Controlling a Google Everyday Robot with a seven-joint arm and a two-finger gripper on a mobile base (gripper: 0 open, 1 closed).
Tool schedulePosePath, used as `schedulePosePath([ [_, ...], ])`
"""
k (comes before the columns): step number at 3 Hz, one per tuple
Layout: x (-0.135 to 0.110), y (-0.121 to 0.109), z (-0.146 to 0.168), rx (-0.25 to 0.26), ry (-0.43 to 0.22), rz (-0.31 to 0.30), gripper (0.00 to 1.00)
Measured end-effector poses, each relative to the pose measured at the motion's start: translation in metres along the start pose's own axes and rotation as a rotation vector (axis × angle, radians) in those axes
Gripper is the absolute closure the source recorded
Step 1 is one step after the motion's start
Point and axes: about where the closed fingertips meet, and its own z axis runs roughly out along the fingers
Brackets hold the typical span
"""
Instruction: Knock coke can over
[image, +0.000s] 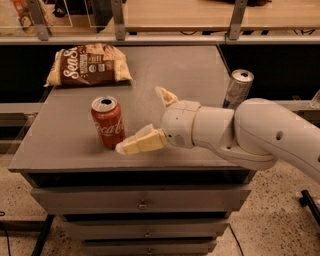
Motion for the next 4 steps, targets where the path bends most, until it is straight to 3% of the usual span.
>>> schedulePosePath([
  [2,-0.005,-0.001,0.021,0.003,-0.066,-0.013,0.00],
  [4,-0.013,-0.001,0.042,0.007,-0.086,-0.043,0.00],
])
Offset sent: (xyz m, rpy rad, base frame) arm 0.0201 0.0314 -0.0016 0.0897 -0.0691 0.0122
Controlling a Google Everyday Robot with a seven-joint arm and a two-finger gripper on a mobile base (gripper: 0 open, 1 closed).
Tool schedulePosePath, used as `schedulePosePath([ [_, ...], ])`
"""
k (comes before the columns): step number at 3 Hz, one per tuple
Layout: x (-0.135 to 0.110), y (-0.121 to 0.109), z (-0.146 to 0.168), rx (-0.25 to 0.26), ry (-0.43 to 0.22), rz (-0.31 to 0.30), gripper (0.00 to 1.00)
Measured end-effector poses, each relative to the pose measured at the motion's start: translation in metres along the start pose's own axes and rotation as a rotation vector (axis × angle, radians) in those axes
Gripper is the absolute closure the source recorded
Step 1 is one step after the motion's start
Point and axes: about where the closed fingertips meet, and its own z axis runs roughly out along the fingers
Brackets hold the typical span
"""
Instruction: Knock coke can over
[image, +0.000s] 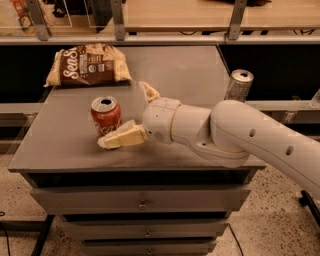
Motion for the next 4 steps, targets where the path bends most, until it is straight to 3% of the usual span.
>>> schedulePosePath([
  [2,-0.004,0.006,0.015,-0.014,0.023,-0.030,0.00],
  [4,0.002,0.013,0.028,-0.052,0.017,-0.017,0.00],
])
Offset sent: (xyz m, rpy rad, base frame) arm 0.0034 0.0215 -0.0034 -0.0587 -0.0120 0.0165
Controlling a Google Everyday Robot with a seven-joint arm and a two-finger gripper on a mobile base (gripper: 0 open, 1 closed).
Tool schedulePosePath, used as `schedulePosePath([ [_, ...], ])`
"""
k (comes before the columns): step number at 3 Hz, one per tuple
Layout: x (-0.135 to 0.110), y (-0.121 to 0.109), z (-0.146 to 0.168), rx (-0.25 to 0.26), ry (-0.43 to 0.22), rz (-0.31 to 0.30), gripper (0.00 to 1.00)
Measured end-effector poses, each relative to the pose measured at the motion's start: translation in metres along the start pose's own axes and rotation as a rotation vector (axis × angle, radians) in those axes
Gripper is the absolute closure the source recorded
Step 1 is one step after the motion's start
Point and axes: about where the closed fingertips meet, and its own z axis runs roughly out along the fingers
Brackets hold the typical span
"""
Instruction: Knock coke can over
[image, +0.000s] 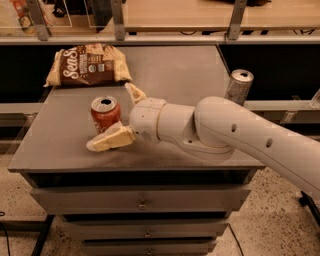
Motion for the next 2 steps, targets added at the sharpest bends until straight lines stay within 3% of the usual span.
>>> schedulePosePath([
  [1,-0.0004,0.0038,0.0051,-0.020,-0.008,-0.001,0.18],
  [2,-0.0022,0.0075,0.0082,-0.051,0.024,0.017,0.41],
])
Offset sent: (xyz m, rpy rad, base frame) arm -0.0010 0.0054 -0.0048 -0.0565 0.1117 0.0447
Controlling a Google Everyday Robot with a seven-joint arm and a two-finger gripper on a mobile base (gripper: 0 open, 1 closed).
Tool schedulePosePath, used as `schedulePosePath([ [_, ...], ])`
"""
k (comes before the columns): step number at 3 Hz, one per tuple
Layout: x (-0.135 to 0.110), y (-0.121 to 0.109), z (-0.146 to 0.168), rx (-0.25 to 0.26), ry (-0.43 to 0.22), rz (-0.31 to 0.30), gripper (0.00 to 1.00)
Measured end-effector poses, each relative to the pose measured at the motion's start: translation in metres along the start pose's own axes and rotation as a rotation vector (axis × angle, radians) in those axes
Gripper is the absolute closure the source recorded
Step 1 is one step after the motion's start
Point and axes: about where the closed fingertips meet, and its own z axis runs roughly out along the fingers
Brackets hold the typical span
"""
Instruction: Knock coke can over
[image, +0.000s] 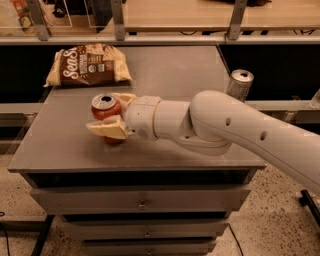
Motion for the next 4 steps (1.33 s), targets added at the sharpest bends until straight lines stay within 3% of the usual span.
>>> schedulePosePath([
  [1,0.004,0.000,-0.003,-0.018,0.049,0.058,0.64],
  [2,0.011,-0.006,-0.009,0.021,0.149,0.080,0.87],
  [3,-0.010,-0.007,-0.017,0.046,0.270,-0.001,1.00],
  [4,-0.039,-0.018,-0.024,0.037,0.365,-0.071,1.00],
])
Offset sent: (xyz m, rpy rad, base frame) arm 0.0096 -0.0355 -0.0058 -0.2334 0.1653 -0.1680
